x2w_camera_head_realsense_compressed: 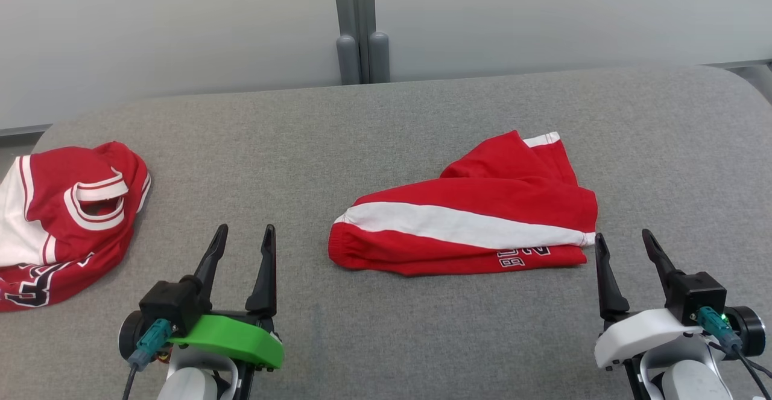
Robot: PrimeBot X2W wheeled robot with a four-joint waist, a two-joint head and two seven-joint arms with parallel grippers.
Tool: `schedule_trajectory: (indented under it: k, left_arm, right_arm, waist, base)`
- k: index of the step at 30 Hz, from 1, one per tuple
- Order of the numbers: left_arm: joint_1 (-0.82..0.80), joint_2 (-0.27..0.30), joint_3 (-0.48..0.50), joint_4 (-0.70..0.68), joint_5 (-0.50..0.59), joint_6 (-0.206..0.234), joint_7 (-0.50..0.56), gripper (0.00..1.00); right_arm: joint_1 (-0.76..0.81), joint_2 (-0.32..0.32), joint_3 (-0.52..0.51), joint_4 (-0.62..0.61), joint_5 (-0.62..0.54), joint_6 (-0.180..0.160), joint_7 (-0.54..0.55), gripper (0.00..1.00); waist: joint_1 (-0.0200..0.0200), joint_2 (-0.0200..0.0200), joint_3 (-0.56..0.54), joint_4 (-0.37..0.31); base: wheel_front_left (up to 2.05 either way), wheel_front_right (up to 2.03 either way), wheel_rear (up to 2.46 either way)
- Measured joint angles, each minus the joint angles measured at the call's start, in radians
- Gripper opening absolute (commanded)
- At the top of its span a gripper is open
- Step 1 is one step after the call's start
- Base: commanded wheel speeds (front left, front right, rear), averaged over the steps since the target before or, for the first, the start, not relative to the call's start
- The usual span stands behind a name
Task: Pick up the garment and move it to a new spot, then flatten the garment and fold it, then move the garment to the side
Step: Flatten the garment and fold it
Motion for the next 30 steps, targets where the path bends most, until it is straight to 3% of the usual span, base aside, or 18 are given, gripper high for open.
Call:
schedule_trajectory:
  k: [10,17,26,30]
  left_arm:
    - [0.001,0.000,-0.024,0.028,-0.028,0.000,0.000,1.00]
    - [-0.108,0.010,-0.148,0.184,-0.133,0.000,0.011,1.00]
    - [-0.380,-0.004,-0.203,0.398,-0.239,0.001,0.251,1.00]
    - [-0.449,-0.010,-0.215,0.469,-0.275,0.002,0.344,1.00]
  right_arm:
    - [-0.004,0.000,0.007,-0.012,0.005,0.000,0.000,1.00]
    - [-0.034,0.000,0.003,-0.003,0.003,0.000,0.005,1.00]
    - [-0.125,-0.022,0.041,0.029,0.033,0.000,0.168,1.00]
    - [-0.157,-0.026,0.065,0.033,0.044,0.000,0.179,1.00]
  waist:
    - [0.0000,0.0000,0.009,-0.002]
    - [0.0000,0.0000,0.022,-0.005]
    - [0.0000,0.0000,0.077,-0.019]
    - [0.0000,0.0000,0.106,-0.037]
  base:
    - [0.00,0.00,0.00]
    - [0.00,0.00,0.00]
    - [0.00,0.00,0.00]
    - [0.00,0.00,0.00]
